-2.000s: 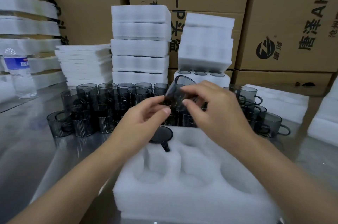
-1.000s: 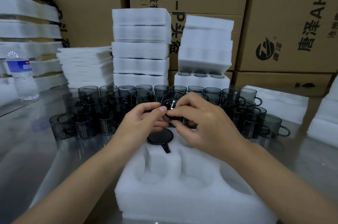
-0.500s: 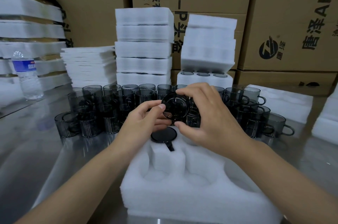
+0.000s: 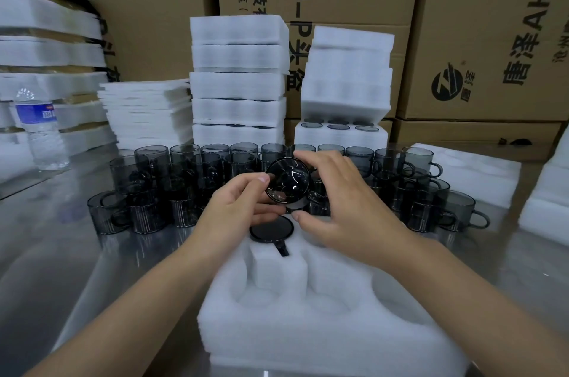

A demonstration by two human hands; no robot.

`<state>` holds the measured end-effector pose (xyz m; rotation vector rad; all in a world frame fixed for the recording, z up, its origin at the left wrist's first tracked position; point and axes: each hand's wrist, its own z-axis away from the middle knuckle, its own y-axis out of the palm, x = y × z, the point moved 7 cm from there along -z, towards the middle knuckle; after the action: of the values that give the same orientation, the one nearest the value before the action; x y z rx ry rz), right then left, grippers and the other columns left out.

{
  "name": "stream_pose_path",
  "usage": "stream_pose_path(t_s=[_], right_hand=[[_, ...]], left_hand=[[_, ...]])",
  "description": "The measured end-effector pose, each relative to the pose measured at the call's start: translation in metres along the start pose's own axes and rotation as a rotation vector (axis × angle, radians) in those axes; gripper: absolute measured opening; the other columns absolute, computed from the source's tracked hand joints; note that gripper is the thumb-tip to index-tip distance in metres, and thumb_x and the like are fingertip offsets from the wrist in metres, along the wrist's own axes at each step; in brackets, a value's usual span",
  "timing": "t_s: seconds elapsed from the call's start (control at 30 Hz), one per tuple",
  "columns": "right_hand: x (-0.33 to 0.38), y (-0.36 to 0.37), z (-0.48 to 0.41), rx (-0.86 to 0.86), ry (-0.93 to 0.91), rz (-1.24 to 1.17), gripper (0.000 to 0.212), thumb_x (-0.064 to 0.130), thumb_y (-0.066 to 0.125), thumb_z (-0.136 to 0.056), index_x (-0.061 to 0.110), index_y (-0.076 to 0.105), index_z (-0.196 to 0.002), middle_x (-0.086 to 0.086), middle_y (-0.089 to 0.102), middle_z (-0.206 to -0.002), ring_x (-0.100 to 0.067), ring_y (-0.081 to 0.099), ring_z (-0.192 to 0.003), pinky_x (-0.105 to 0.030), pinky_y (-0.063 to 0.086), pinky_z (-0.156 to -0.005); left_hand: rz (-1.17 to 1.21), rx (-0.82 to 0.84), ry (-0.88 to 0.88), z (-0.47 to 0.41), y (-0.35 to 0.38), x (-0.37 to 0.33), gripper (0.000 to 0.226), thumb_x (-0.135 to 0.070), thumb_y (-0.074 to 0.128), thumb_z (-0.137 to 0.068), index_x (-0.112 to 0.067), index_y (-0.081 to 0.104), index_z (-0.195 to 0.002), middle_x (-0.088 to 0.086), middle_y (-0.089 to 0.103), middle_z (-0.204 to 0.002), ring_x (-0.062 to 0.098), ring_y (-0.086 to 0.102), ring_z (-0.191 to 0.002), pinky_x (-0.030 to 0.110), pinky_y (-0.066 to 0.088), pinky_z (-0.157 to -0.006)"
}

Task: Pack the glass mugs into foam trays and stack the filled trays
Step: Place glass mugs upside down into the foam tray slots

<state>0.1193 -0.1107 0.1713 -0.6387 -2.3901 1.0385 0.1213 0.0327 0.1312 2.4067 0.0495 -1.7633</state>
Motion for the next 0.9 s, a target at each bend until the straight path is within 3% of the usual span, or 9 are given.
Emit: stream_pose_path(t_s=[0.07, 0.23, 0.37, 0.5, 0.63, 0.73, 0.83, 0.9], right_hand=[[0.0004, -0.0007, 0.0001, -0.005, -0.001, -0.007, 0.071, 0.028, 0.067, -0.082, 0.023, 0.031, -0.144, 0.008, 0.038, -0.131, -0.01, 0.032, -0.123, -0.019, 0.027, -0.1], [0.0012, -0.0005, 0.0009, 0.004, -0.004, -0.002, 0.07, 0.03, 0.065, -0.084, 0.025, 0.03, -0.144, 0.009, 0.036, -0.13, -0.007, 0.03, -0.125, -0.02, 0.028, -0.1], [0.0008, 0.0, 0.0007, 0.013, -0.003, 0.003, 0.067, 0.028, 0.064, -0.085, 0.026, 0.031, -0.143, 0.009, 0.035, -0.129, -0.006, 0.029, -0.124, -0.019, 0.029, -0.097], [0.0014, -0.0007, 0.0009, 0.014, -0.001, 0.005, 0.065, 0.026, 0.064, -0.084, 0.027, 0.033, -0.142, 0.009, 0.035, -0.127, -0.007, 0.03, -0.121, -0.026, 0.036, -0.096], [0.0005, -0.0011, 0.0007, 0.009, 0.004, 0.009, 0.065, 0.026, 0.064, -0.084, 0.026, 0.034, -0.142, 0.007, 0.036, -0.128, -0.008, 0.031, -0.122, -0.028, 0.036, -0.097], [-0.0007, -0.0005, 0.0009, 0.01, 0.01, 0.003, 0.066, 0.028, 0.063, -0.085, 0.026, 0.032, -0.143, 0.008, 0.036, -0.128, -0.008, 0.03, -0.122, -0.028, 0.035, -0.098], [-0.0013, -0.0005, 0.0014, 0.008, 0.014, -0.004, 0.067, 0.031, 0.061, -0.086, 0.027, 0.029, -0.144, 0.01, 0.034, -0.127, -0.005, 0.028, -0.123, -0.026, 0.035, -0.097], [-0.0019, -0.001, 0.0014, 0.002, 0.017, -0.012, 0.067, 0.032, 0.06, -0.086, 0.027, 0.028, -0.145, 0.011, 0.034, -0.127, -0.005, 0.028, -0.123, -0.024, 0.033, -0.096]], left_hand=[[-0.004, 0.002, -0.004, -0.0003, 0.001, -0.0002, 0.017, -0.021, 0.047, -0.097, -0.018, 0.063, -0.099, -0.004, 0.072, -0.067, 0.015, 0.072, -0.07, 0.017, 0.055, -0.06], [-0.025, -0.021, -0.005, -0.0005, -0.0001, 0.0009, 0.014, -0.023, 0.052, -0.095, -0.019, 0.064, -0.101, 0.006, 0.072, -0.091, 0.014, 0.072, -0.071, 0.017, 0.054, -0.062], [-0.021, -0.034, 0.012, -0.0004, -0.0018, 0.0007, 0.011, -0.02, 0.054, -0.093, -0.022, 0.065, -0.098, -0.005, 0.073, -0.079, 0.008, 0.07, -0.066, 0.015, 0.053, -0.061], [-0.023, -0.023, 0.03, -0.0003, -0.0033, 0.0012, 0.012, -0.018, 0.059, -0.09, -0.025, 0.066, -0.097, -0.016, 0.073, -0.077, 0.006, 0.07, -0.068, 0.012, 0.052, -0.061], [-0.077, 0.03, 0.034, 0.0001, -0.0031, 0.0023, 0.034, -0.013, 0.076, -0.076, -0.027, 0.064, -0.105, -0.009, 0.075, -0.086, 0.008, 0.071, -0.08, 0.018, 0.055, -0.073], [-0.099, 0.045, 0.025, 0.0008, -0.0025, 0.0017, 0.047, -0.022, 0.074, -0.062, -0.031, 0.063, -0.106, -0.007, 0.075, -0.095, 0.011, 0.071, -0.086, 0.021, 0.051, -0.079], [-0.105, 0.047, 0.024, 0.0013, -0.0015, 0.0011, 0.048, -0.018, 0.083, -0.064, -0.029, 0.063, -0.106, -0.005, 0.075, -0.095, 0.014, 0.072, -0.088, 0.027, 0.051, -0.084], [-0.102, 0.042, 0.032, 0.001, -0.0012, 0.0009, 0.037, -0.012, 0.078, -0.073, -0.026, 0.063, -0.104, -0.002, 0.075, -0.091, 0.016, 0.072, -0.087, 0.028, 0.052, -0.084]])
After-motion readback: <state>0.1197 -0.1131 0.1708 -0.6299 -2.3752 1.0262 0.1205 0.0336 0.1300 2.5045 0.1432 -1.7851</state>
